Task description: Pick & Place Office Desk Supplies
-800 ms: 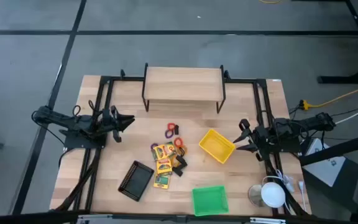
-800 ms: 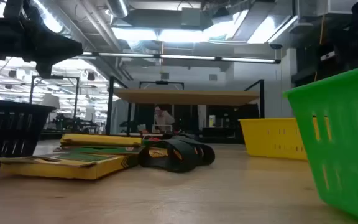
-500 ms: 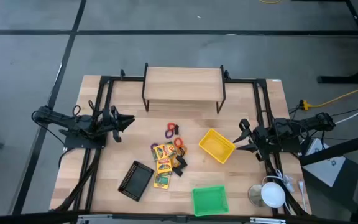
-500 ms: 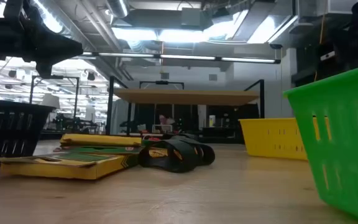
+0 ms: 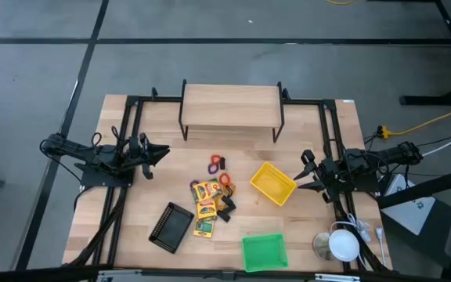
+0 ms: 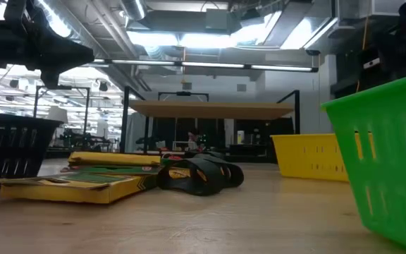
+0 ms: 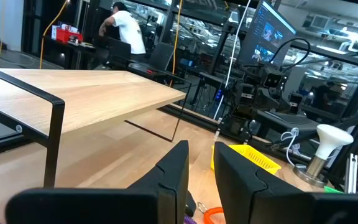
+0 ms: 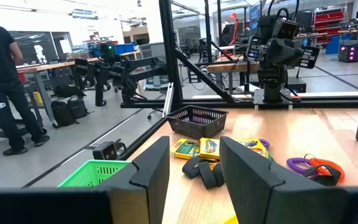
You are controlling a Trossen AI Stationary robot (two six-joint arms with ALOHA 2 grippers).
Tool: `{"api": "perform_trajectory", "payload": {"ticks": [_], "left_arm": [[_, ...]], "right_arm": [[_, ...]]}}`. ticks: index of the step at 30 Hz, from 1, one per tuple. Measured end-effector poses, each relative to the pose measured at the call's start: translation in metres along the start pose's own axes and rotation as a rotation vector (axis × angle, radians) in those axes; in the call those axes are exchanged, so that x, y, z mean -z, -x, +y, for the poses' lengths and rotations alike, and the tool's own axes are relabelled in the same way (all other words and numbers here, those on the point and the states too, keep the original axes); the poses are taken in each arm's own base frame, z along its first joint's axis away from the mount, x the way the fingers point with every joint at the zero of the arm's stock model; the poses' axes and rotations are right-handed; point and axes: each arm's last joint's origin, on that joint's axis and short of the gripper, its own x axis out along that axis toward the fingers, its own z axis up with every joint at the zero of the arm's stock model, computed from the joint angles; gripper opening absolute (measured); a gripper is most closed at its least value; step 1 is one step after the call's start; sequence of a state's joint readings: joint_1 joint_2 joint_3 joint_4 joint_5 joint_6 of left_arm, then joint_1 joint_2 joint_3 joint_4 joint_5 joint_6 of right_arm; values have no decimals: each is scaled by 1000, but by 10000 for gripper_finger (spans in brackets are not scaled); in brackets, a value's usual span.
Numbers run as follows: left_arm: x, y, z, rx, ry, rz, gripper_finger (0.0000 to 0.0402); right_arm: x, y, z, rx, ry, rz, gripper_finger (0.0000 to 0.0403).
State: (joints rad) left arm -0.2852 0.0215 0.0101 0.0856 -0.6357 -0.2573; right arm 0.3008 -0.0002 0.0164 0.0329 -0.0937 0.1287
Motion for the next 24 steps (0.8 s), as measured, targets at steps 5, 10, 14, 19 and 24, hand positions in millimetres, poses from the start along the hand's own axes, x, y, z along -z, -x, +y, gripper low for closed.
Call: {"api": "perform_trajectory", "payload": {"ticks": [5,10,14,19,24], "left_arm": [[0,0,0,0,1,0,72],[0,0,0,0,1,0,72],[0,0,0,0,1,0,72],[0,0,0,0,0,0,72],[0,0,0,0,0,0,72]], "right_arm": [[0,0,0,0,0,0,143],[0,0,0,0,0,0,143],[0,0,0,4,53,-1,143],[0,0,-1,35,253,-1,143],[0,0,-1,39,273,0,143]]}}
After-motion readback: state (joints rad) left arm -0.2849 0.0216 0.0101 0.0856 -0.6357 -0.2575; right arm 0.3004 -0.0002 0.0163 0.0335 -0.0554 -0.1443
